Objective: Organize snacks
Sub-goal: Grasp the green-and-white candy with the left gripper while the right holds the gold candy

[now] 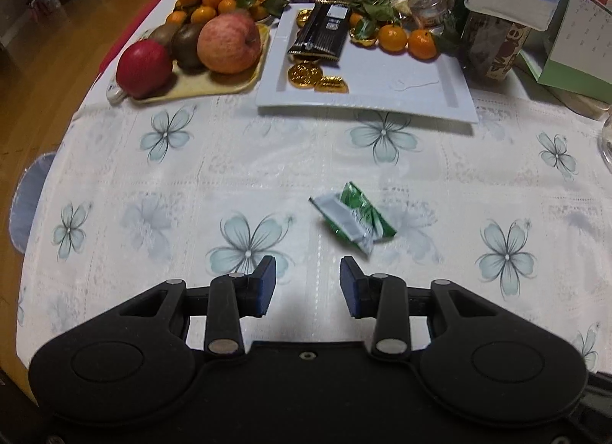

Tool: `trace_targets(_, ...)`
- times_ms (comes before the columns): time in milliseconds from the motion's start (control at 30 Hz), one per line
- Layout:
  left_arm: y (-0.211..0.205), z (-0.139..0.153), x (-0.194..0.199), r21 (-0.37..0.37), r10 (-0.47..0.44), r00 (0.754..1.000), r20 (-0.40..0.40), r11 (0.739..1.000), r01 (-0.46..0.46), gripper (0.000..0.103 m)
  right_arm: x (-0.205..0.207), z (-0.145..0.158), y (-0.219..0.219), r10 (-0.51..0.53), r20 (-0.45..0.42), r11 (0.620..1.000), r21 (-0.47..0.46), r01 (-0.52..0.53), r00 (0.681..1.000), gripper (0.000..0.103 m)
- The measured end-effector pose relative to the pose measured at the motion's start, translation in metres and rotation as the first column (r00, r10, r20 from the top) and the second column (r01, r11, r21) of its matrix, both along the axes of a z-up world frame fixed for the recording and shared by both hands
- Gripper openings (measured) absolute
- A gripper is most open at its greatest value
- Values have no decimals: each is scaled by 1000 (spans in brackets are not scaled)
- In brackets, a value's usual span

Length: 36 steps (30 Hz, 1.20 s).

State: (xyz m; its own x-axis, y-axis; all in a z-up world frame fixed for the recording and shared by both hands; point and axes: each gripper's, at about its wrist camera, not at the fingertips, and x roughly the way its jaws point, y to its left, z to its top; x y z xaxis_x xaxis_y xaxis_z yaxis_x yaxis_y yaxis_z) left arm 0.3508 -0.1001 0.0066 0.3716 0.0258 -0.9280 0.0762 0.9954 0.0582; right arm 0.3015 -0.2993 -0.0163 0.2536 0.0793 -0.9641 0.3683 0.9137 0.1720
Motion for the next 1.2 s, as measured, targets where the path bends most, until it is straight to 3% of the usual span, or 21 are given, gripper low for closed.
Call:
trace_targets(367,-38,-16,51,38,-50,997,55,998,48,47,7,18,-15,-48,32,997,62,46,998,34)
trace_targets(500,-35,-34,66,54,-4,1000,7,999,4,47,7,20,-19,-60,32,996,74,58,998,34)
trace_targets(600,-22,-48,69,20,58,996,-64,998,-56,47,7,20,-21,-66,32,995,77,64,997,34)
trace_targets(933,23,-64,21,-17,102,982,-156,994,-106,47,6,20,-18,-63,33,996,70,60,997,34)
trace_targets(1067,31,-61,5,-15,85,982,-168,996,-88,46,7,17,-14,-51,30,997,57,49,998,34)
trace_targets(1200,41,-45,-1,-77,82,982,-170,992,-96,46,7,15,-14,-53,23,997,55,52,998,34)
